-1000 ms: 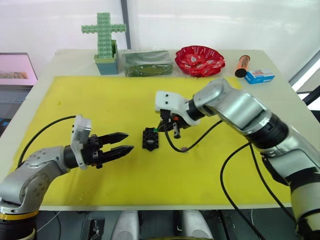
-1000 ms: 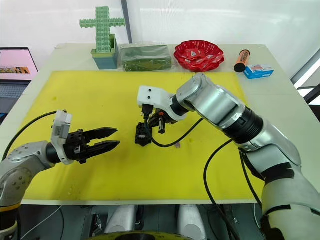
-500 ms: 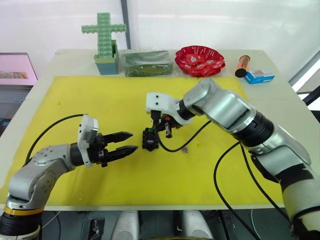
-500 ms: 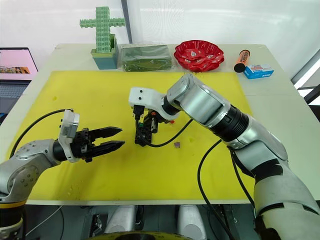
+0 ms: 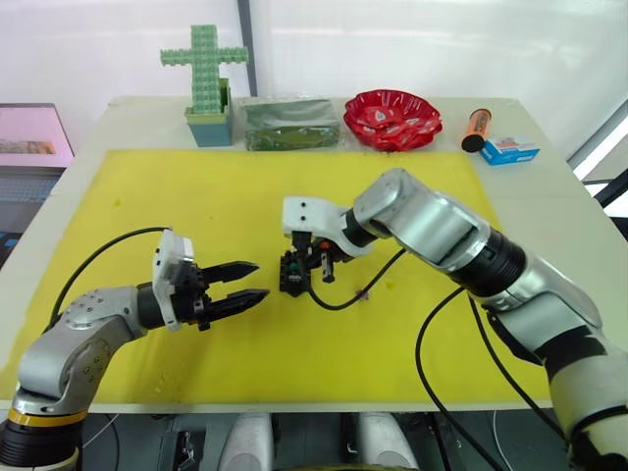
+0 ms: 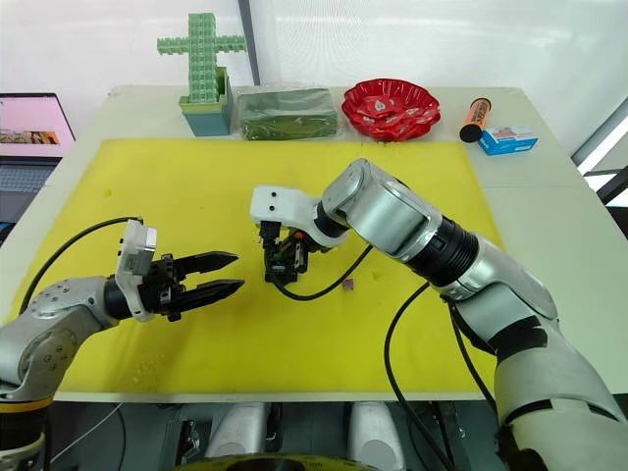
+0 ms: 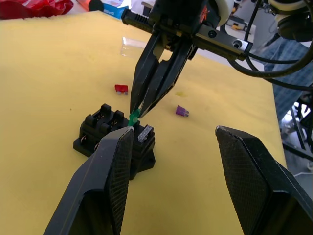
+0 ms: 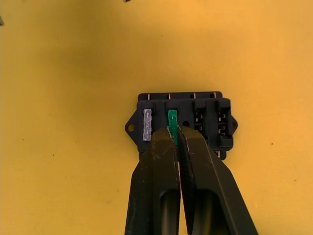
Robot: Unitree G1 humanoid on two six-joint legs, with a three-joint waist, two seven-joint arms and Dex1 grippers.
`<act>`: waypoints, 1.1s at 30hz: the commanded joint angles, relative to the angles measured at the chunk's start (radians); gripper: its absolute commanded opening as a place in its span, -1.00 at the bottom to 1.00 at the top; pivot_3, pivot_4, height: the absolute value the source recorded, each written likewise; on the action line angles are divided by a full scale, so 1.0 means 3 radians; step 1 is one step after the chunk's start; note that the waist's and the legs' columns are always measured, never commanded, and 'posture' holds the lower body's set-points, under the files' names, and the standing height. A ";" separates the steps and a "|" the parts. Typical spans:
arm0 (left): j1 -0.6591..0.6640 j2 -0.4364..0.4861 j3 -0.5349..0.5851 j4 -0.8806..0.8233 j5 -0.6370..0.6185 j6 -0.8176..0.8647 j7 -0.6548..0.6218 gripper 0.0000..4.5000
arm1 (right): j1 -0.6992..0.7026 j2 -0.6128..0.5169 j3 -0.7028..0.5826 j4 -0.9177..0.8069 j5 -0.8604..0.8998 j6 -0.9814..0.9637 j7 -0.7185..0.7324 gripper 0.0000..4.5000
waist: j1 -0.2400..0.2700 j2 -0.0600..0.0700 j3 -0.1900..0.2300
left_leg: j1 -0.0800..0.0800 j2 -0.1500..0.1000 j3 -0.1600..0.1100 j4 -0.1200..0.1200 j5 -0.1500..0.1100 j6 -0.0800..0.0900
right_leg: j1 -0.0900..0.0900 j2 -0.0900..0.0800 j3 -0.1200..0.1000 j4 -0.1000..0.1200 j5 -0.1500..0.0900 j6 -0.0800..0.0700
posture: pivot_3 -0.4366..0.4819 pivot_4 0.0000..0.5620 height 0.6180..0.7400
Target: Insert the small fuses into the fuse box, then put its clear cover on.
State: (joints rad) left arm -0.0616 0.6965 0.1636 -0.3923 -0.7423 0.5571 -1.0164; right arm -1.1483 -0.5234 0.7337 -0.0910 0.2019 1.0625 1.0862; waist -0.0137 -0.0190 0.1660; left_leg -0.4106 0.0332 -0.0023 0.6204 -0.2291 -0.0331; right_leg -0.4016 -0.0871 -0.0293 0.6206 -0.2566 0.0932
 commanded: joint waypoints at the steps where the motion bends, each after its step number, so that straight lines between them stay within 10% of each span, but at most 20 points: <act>1: -0.0047 -0.0021 -0.0063 -0.0006 0.0094 -0.0159 -0.0045 0.26 | -0.0041 0.0032 -0.0034 -0.0084 -0.0031 0.0001 0.0004 -1.00 | 0.0001 0.0000 0.0000 | 0.0000 0.0000 0.0000 0.0000 0.0000 0.0000 | 0.0000 0.0000 0.0000 0.0000 0.0000 0.0000 | -0.05 -0.47 1.00; 33: -0.0538 -0.0308 -0.0564 0.0857 0.0944 -0.1269 -0.0326 0.26 | 0.0007 0.0057 0.0055 0.0001 -0.0167 -0.0069 0.0057 -1.00 | 0.0004 -0.0001 -0.0001 | 0.0000 0.0000 -0.0001 0.0006 0.0000 0.0000 | -0.0002 0.0000 -0.0001 0.0016 0.0001 0.0002 | -0.05 -0.47 1.00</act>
State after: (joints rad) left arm -0.2127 0.6050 -0.0083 -0.1248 -0.4630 0.2018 -1.1108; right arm -1.1417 -0.5080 0.7472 -0.0820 0.1611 1.0535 1.0975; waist -0.0124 -0.0193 0.1657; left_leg -0.4105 0.0331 -0.0025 0.6223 -0.2290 -0.0331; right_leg -0.4022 -0.0870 -0.0296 0.6256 -0.2565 0.0939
